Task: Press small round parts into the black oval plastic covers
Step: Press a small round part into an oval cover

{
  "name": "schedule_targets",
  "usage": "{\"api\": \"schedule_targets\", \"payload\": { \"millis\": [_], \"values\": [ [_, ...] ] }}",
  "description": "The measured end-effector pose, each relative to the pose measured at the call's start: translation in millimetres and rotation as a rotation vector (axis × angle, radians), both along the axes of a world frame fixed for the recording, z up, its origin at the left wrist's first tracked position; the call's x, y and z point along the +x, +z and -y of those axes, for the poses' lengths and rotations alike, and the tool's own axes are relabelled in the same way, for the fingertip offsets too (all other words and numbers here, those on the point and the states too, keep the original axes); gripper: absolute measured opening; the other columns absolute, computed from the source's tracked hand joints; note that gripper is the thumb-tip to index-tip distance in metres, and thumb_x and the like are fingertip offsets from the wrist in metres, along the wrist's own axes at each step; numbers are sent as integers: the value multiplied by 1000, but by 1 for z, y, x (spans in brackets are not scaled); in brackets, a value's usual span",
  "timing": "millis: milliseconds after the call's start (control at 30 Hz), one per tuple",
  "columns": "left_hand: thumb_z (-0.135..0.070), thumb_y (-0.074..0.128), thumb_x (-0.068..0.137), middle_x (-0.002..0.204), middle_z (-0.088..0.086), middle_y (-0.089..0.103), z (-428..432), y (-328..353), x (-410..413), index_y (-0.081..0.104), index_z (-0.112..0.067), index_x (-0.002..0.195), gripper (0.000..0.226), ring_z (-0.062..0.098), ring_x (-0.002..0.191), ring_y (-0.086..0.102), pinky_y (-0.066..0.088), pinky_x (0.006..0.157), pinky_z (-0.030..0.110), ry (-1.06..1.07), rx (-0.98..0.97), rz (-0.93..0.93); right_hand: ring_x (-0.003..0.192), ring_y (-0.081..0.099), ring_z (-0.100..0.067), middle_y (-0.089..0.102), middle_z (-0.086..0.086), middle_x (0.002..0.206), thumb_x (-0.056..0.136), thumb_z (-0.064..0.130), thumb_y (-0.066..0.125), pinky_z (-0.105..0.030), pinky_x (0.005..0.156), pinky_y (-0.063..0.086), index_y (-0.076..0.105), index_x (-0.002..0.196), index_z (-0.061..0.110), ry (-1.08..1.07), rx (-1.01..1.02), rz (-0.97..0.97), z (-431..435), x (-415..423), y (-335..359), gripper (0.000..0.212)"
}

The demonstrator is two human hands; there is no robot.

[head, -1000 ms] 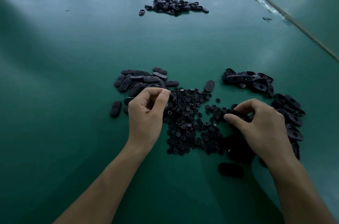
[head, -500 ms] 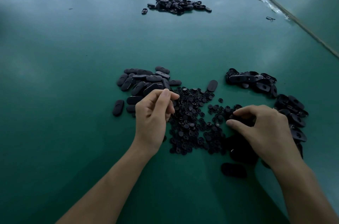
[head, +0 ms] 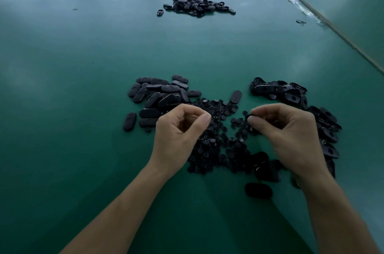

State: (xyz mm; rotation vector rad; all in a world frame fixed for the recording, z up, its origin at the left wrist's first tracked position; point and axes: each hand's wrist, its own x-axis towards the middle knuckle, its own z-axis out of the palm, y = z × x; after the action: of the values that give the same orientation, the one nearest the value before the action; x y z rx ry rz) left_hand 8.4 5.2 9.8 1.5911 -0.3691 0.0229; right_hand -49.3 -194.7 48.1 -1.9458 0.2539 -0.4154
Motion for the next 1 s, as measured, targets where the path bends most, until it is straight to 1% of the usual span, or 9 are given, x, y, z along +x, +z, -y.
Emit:
{"api": "schedule_targets", "payload": {
  "millis": [167, 267, 367, 433, 567, 633, 733, 833, 1000],
  "values": [
    [-20, 81, 81, 79, -5, 73, 2, 0, -4, 72, -24, 102, 24, 10, 68, 68, 55, 67, 21, -126, 34, -28, 82, 73, -9, 77, 7, 87, 84, -3, 73, -19, 77, 55, 75, 91, 25, 276, 114, 32, -28, 14, -4, 29],
    [-15, 80, 83, 73, -7, 69, 2, -2, -2, 73, -23, 104, 24, 6, 64, 67, 52, 63, 18, -92, 73, -2, 82, 72, -10, 76, 6, 87, 86, -3, 71, -18, 76, 54, 74, 89, 23, 310, 128, 57, -34, 16, -11, 26],
    [-17, 80, 83, 83, -10, 69, 1, -4, 1, 76, -23, 99, 18, 8, 73, 67, 52, 66, 20, -30, 119, 70, 84, 72, -9, 76, 7, 89, 88, 0, 70, -17, 76, 53, 73, 90, 24, 285, 133, 81, -35, 16, -15, 25],
    [-16, 80, 83, 89, -5, 71, 0, -6, 3, 75, -25, 92, 14, 13, 81, 69, 54, 72, 25, -20, 90, 59, 85, 71, -8, 75, 9, 89, 88, 5, 72, -19, 77, 54, 74, 92, 24, 194, 70, 86, -32, 15, -17, 20],
    [-16, 74, 89, 79, -2, 71, 0, -8, 5, 69, -29, 86, 14, 15, 72, 69, 56, 68, 25, -15, -26, -26, 80, 65, -5, 70, 14, 80, 79, 17, 83, -16, 75, 50, 72, 88, 33, -20, -187, 59, -17, 7, -21, 21],
    [-17, 72, 90, 78, -3, 71, 0, -9, 7, 68, -27, 89, 11, 15, 69, 68, 56, 66, 23, 7, -54, -34, 81, 59, -3, 65, 17, 79, 76, 25, 84, -12, 73, 44, 72, 86, 34, -13, -329, 31, -11, 2, -21, 18],
    [-18, 70, 90, 80, -4, 70, 0, -11, 8, 69, -26, 100, 13, 11, 69, 67, 56, 65, 21, 11, -80, -57, 84, 53, -9, 61, 16, 78, 74, 41, 82, -24, 74, 44, 75, 87, 30, 77, -507, -98, -11, 0, -23, 18],
    [-16, 69, 92, 82, -4, 72, 0, -11, 8, 72, -28, 100, 15, 11, 72, 69, 56, 67, 22, 15, -66, -52, 87, 50, -11, 58, 15, 79, 79, 44, 78, -30, 77, 45, 74, 84, 31, 120, -552, -202, -13, 1, -25, 15],
    [-12, 71, 91, 82, 0, 74, -1, -12, 8, 72, -24, 96, 13, 17, 73, 72, 58, 67, 24, 29, -75, -58, 89, 51, -12, 61, 11, 85, 89, 37, 70, -31, 80, 45, 74, 90, 24, 95, -568, -161, -16, 3, -30, 14]
  ]
}}
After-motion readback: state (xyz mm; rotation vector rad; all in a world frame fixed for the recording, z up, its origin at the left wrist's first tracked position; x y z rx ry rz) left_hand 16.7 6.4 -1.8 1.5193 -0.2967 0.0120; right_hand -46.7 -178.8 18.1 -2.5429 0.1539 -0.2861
